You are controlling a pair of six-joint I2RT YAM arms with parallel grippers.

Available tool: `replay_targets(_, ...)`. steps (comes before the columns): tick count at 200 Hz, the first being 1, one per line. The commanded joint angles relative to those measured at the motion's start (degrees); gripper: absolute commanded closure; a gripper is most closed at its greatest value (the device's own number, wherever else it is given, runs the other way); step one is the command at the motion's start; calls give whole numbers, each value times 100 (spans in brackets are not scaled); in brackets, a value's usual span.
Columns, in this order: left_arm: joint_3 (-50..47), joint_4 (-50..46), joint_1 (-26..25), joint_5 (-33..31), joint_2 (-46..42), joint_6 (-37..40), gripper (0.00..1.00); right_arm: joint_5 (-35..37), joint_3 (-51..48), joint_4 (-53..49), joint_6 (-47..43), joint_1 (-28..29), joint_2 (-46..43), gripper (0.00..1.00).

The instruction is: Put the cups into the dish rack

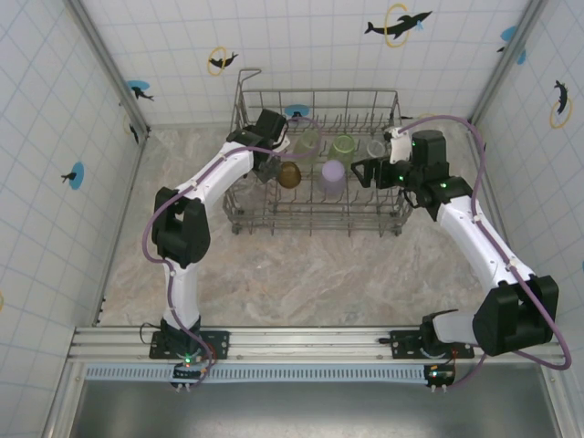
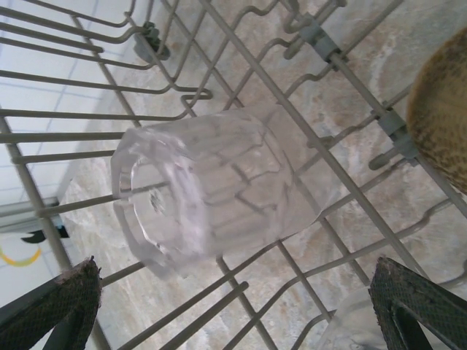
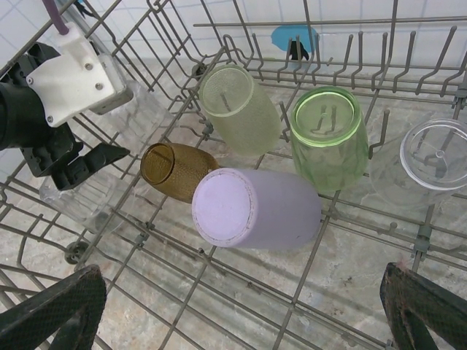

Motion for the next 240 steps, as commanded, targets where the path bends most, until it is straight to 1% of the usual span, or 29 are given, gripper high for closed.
replay_targets(1, 131, 191, 109, -571, 88, 128, 3, -77, 9, 115, 36, 34, -133, 0)
replay_targets(60, 571, 269, -126, -687, 29, -55, 3, 16, 141, 18, 150, 31, -159, 0)
replay_targets(91, 905, 246, -290, -584, -75, -296, 3, 327, 310, -215, 440, -35, -170, 0)
replay_targets(117, 985, 281, -428, -471, -203, -520, 3, 669, 453, -505, 732, -75, -180, 0)
replay_targets(142, 998, 349, -532, -316, -356, -779, 3, 1201, 490, -747, 1014, -120, -330, 0)
replay_targets(165, 1011, 449, -571, -24, -526, -1125, 3, 1813, 596, -1097, 1331, -212, -511, 0)
replay_targets(199, 820, 715, -571, 663, -856, -1755, 2, 3163, 909, -2067, 1752, -316, -724, 0)
replay_targets(218, 619, 945, -571, 1257, -1059, -2049, 2, 3794, 871, -2427, 2008, -421, -937, 0)
replay_targets(240, 439, 1182, -575, 1789, -1223, -2443, 2, 4217, 757, -2806, 2290, -570, -1114, 0)
